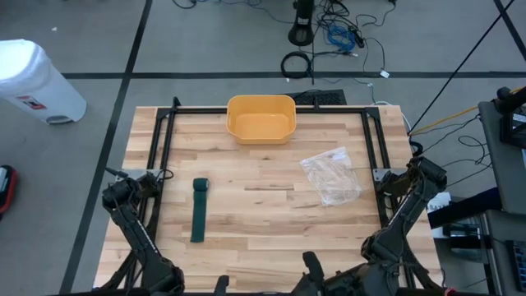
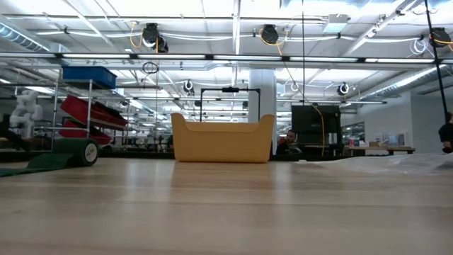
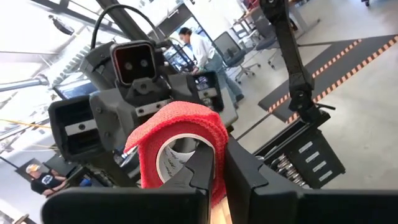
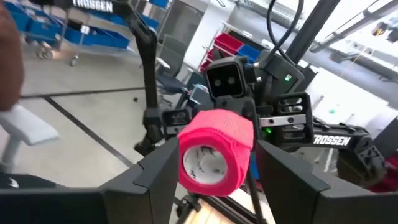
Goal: Roll bandage
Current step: Roll the red bandage
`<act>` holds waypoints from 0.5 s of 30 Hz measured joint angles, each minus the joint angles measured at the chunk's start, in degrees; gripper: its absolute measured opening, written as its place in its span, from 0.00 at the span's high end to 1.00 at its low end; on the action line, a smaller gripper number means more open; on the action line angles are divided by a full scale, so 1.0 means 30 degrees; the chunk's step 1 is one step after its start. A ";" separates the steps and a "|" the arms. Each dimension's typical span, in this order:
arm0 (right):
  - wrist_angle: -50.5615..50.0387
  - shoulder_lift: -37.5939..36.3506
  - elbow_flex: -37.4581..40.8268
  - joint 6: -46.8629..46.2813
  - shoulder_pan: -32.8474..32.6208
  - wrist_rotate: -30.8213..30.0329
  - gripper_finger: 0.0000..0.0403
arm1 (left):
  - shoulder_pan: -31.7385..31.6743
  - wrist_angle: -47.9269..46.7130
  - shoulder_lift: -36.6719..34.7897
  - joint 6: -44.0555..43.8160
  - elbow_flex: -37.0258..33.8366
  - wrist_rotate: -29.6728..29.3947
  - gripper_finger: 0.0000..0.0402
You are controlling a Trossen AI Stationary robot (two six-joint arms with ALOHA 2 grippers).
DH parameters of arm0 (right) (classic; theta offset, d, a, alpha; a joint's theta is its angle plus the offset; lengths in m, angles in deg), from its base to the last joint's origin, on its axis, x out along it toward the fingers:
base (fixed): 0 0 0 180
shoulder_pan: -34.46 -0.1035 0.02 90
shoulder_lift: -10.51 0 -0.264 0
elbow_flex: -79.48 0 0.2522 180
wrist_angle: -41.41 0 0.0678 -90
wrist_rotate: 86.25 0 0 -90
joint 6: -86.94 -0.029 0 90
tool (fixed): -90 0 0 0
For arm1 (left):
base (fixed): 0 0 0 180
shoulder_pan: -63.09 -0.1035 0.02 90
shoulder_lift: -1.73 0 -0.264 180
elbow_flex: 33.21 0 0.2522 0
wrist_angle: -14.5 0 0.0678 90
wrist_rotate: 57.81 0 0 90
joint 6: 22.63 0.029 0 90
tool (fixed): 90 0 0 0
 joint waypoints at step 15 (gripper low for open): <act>0.1916 0.1141 0.0000 0.4793 -0.0200 -0.3492 0.51 | 0.0013 -0.0439 0.0000 -0.0033 0.0000 -0.0391 0.93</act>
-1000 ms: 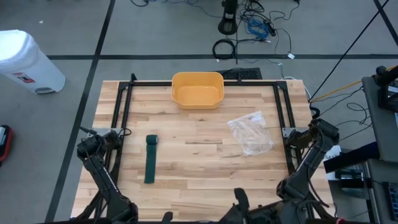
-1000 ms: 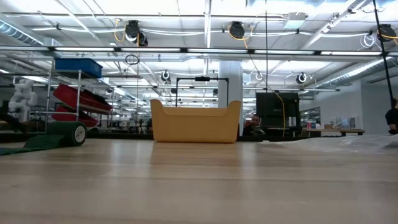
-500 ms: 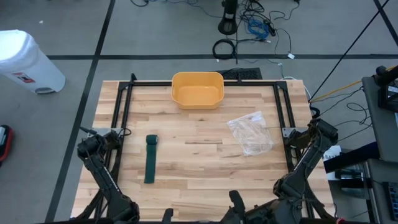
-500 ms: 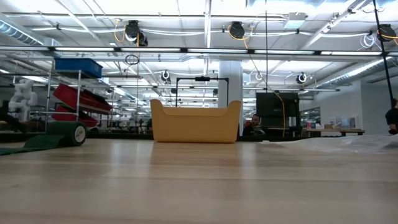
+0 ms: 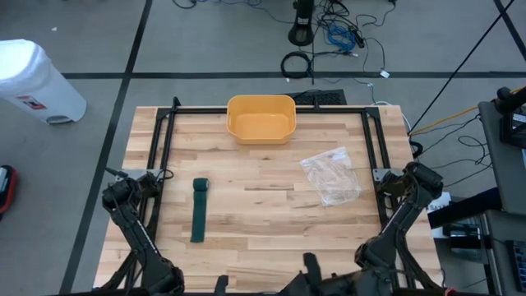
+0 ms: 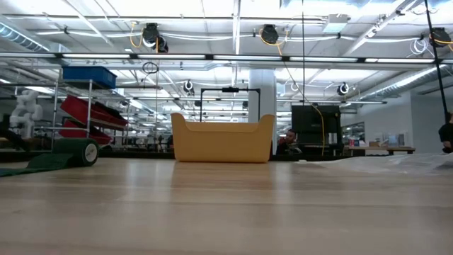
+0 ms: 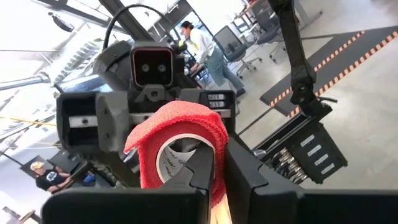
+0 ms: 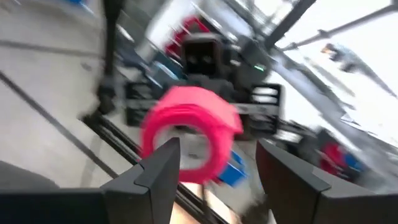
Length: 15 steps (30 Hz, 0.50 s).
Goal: Roll bandage
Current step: Roll the red bandage
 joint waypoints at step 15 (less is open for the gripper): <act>-0.3150 -0.1470 0.0000 0.2393 -0.2577 -1.5072 0.51 | 0.0046 -0.0616 0.0000 -0.0008 -0.0007 -0.1018 0.93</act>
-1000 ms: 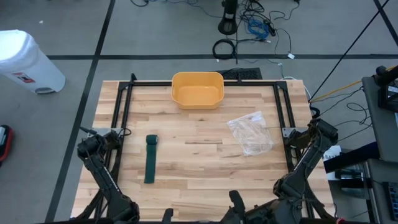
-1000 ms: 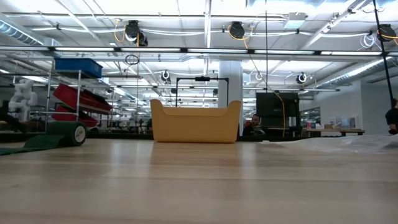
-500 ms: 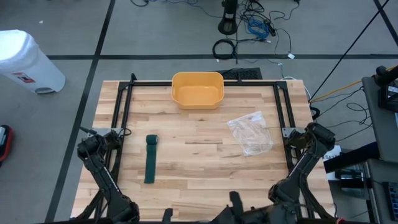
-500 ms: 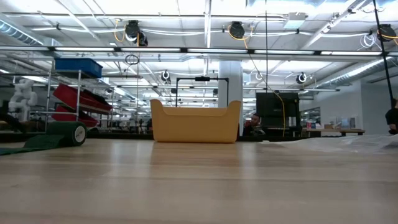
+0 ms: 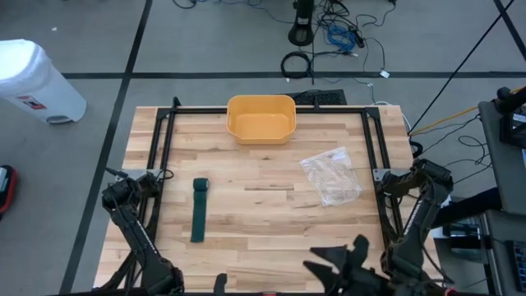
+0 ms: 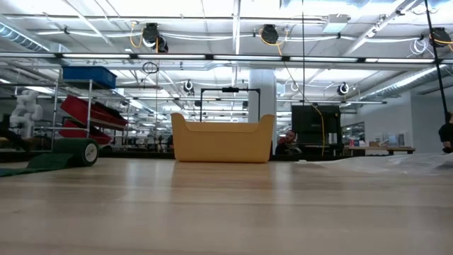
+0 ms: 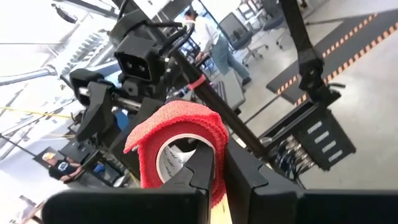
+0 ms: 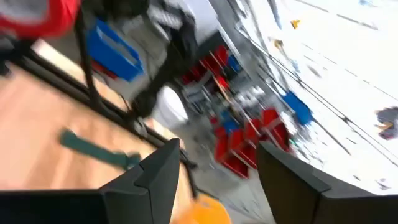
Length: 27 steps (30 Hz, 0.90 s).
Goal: Roll bandage
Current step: Roll the red bandage
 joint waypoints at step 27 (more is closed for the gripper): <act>-3.0498 -0.6982 0.7259 -3.6538 0.6336 0.5533 0.51 | -0.0236 -0.0448 0.0000 -0.0013 0.0000 -0.1690 0.93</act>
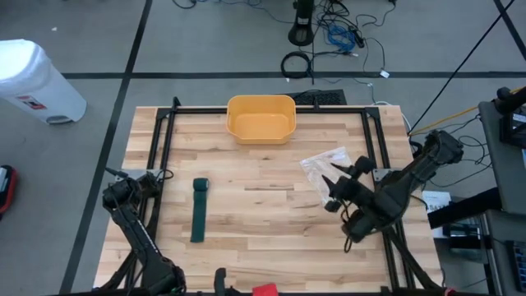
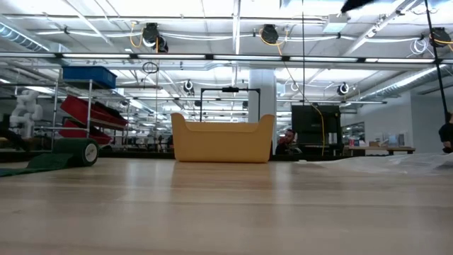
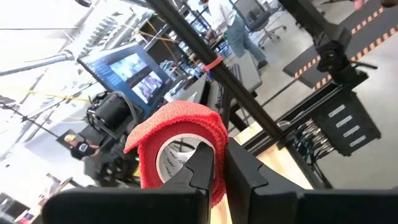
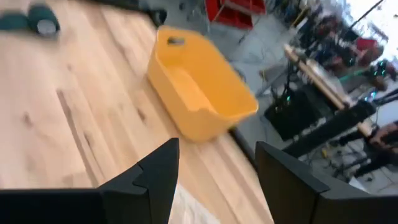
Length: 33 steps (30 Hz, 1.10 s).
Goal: Roll bandage
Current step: Roll the red bandage
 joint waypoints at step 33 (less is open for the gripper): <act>0.6054 -0.0092 -0.1511 0.7316 -0.1608 0.2570 0.51 | -0.7527 -1.3193 0.0029 -2.6078 -0.9184 0.2401 0.93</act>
